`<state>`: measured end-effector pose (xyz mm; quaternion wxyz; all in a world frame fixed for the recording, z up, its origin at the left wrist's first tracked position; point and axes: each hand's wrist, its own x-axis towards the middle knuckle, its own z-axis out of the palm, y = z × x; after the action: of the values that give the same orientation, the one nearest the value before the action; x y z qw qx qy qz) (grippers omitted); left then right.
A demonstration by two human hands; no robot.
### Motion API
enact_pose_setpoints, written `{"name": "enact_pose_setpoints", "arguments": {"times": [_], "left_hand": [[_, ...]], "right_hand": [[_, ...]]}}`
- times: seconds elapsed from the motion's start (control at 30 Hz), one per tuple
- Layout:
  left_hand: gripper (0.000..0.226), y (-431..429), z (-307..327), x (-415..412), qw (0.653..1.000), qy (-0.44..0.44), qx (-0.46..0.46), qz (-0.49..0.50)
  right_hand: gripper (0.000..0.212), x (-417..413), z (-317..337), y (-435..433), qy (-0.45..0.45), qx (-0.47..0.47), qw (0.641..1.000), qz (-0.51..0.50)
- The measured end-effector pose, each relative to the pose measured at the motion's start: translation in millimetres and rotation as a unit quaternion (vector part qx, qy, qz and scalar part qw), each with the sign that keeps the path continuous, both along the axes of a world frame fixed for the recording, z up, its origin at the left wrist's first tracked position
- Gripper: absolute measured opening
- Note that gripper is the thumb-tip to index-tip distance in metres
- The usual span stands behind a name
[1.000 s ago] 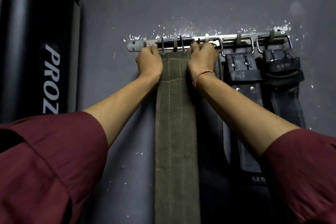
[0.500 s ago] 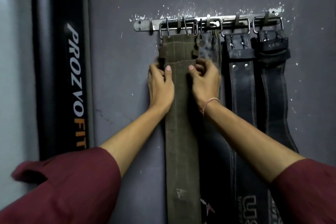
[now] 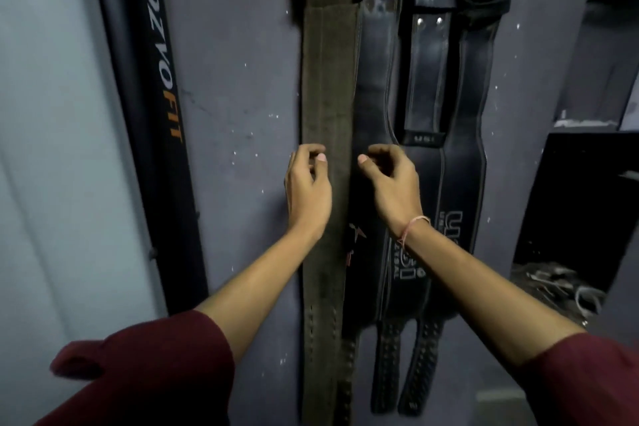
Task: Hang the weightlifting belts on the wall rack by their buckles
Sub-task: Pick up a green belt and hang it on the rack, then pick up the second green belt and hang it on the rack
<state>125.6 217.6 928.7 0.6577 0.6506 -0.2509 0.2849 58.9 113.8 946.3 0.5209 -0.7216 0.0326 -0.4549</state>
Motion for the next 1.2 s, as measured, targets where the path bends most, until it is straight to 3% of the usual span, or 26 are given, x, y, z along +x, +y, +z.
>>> {"name": "enact_pose_setpoints", "arguments": {"times": [0.3,0.77,1.1,1.2], "left_hand": [[0.012,14.9,-126.0,-116.4,0.988,0.141,0.048,-0.028],[0.014,-13.4,-326.0,-294.5,0.952,0.278,0.127,-0.012],[0.022,0.2,-477.8,-286.8,0.878,0.429,0.209,-0.043],[0.011,4.9,-526.8,-259.7,0.855,0.449,0.254,-0.049]], "right_hand": [[0.017,-102.7,-125.2,-3.6,0.134,0.047,0.984,0.111],[0.013,-272.9,-318.4,-26.7,0.315,0.121,0.927,0.163],[0.025,-259.5,-475.6,-37.8,0.452,0.199,0.863,0.103],[0.025,-235.1,-520.1,-35.1,0.474,0.218,0.848,0.093]]}}
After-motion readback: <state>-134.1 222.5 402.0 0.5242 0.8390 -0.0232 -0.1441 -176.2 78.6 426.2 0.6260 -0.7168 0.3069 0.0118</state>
